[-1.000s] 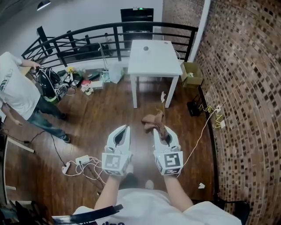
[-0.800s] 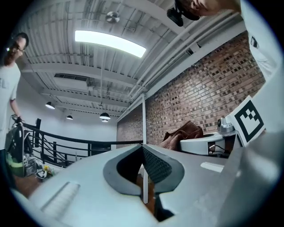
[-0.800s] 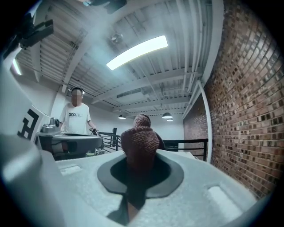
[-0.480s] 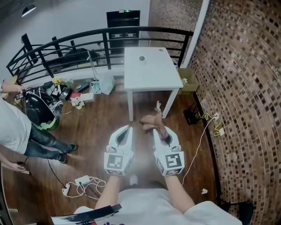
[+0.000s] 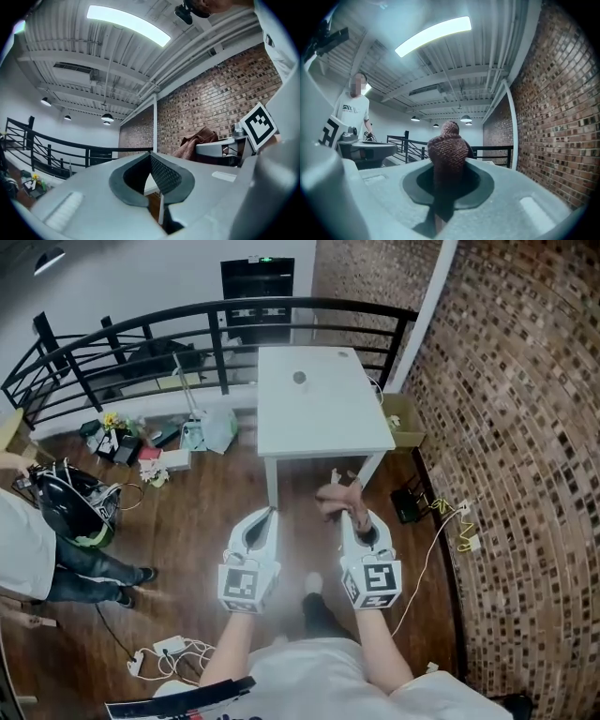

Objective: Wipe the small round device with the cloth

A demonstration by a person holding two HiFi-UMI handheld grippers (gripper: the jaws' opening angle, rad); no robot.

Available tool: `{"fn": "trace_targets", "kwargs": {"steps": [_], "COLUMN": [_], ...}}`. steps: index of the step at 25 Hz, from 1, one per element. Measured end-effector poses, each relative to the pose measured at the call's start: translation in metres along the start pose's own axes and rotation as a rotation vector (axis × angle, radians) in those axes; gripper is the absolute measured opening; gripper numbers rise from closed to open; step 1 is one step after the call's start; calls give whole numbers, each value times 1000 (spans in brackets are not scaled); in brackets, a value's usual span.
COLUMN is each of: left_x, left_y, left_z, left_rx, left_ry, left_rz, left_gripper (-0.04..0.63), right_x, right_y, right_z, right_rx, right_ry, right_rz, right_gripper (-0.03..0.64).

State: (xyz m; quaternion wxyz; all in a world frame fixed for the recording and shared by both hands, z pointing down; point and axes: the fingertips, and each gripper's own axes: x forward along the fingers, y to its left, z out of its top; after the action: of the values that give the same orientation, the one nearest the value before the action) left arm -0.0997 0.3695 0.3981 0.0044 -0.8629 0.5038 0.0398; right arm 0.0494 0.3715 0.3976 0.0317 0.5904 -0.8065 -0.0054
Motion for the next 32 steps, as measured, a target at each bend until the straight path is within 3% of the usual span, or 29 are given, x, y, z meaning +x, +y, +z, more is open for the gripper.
{"fn": "trace_targets", "kwargs": {"steps": [10,16,27,32], "left_x": [175,245,405,459], "left_y": [61,104,226,260], "left_z": [5,-12,-79,-105], "left_rx": [40,47,23,14], "left_ry": [2,34,120,186], "left_rz": [91,92,-43,-123], "left_gripper": [17,17,17,17], "right_x": [182,260,441,491], "right_y": [-113,-143,-165,-173], "right_z": [15,-12,-27,-26], "right_rx": [21,52,-24,-17], "right_ry": [-40,17,63,82], "right_rz": [54,49,-10,-47], "right_gripper": [29,29,29,30]}}
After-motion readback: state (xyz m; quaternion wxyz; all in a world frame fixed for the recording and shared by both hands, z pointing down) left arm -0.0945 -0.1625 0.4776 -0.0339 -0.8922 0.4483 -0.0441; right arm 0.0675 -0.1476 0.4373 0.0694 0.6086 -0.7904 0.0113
